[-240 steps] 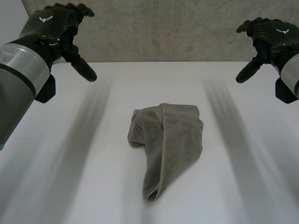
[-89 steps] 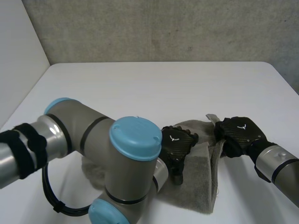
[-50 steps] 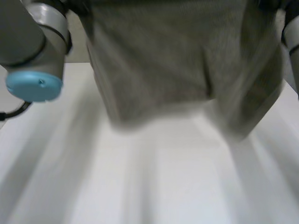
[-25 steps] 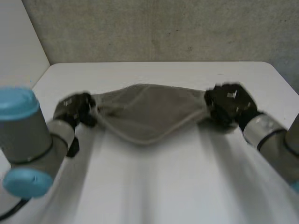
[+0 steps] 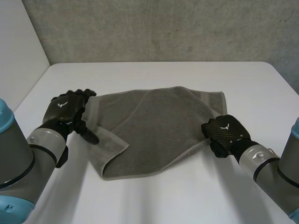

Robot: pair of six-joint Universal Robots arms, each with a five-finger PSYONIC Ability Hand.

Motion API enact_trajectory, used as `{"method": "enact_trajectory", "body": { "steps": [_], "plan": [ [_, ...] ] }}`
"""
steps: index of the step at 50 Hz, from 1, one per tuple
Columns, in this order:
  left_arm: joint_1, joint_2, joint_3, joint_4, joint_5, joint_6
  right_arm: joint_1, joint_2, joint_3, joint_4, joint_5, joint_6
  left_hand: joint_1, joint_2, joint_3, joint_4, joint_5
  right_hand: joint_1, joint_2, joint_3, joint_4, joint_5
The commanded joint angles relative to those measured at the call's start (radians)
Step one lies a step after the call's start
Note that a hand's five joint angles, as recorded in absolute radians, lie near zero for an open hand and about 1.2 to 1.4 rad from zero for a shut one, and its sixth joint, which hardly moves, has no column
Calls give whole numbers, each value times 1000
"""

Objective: Fold the towel.

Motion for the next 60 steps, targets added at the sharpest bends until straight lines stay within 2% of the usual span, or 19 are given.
{"method": "enact_trajectory", "body": {
  "steps": [1,10,16,25,29,30,32,33,35,36,37,38,40,48,60],
  "plan": [
    [-20,-46,21,1,128,187,0,5,11,-5,1,-8,-65,-59,-49,-64,-203,54,54,67,52,48],
    [-115,-205,49,-4,153,233,0,12,17,-8,1,-8,-62,-56,-46,-61,-200,54,54,67,52,48],
    [-135,-259,57,5,139,235,1,26,17,-8,1,-9,-65,-59,-49,-64,-203,54,54,67,52,48],
    [-141,-333,98,19,50,246,1,31,19,-8,3,-11,-65,-59,-49,-64,-203,54,54,67,52,48],
    [-123,-354,115,36,-37,246,0,31,19,-8,1,-11,-65,-59,-49,-64,-203,54,54,67,52,48],
    [-123,-354,115,36,-37,246,0,31,19,-8,1,-11,-65,-59,-49,-64,-203,54,54,67,52,48],
    [-100,-350,116,48,-123,244,1,31,20,-8,1,-9,-62,-56,-46,-61,-200,54,54,67,52,48],
    [-100,-350,116,48,-123,244,0,31,20,-8,1,-11,-62,-56,-46,-61,-200,54,54,67,52,48],
    [-53,-337,109,71,-222,241,1,31,20,-8,3,-11,-62,-56,-46,-61,-200,54,54,67,52,48],
    [-52,-337,109,71,-223,241,1,31,20,-8,3,-11,-62,-56,-46,-61,-200,54,54,67,52,48],
    [-36,-325,104,86,-272,238,1,31,20,-8,3,-11,-65,-59,-49,-64,-203,54,54,67,52,48],
    [-35,-325,104,86,-272,238,1,31,20,-8,3,-11,-65,-59,-49,-64,-203,54,54,67,52,48],
    [-14,-291,83,114,-339,235,1,32,20,-8,3,-11,-70,-65,-54,-70,-209,54,54,67,52,48],
    [40,-239,-14,162,-358,236,1,32,20,-10,3,-11,-88,-83,-72,-87,-226,54,54,67,52,48],
    [20,-80,-149,191,-350,236,3,51,14,-12,7,-12,-129,-124,-113,-128,-267,54,54,67,52,48]
  ]
}}
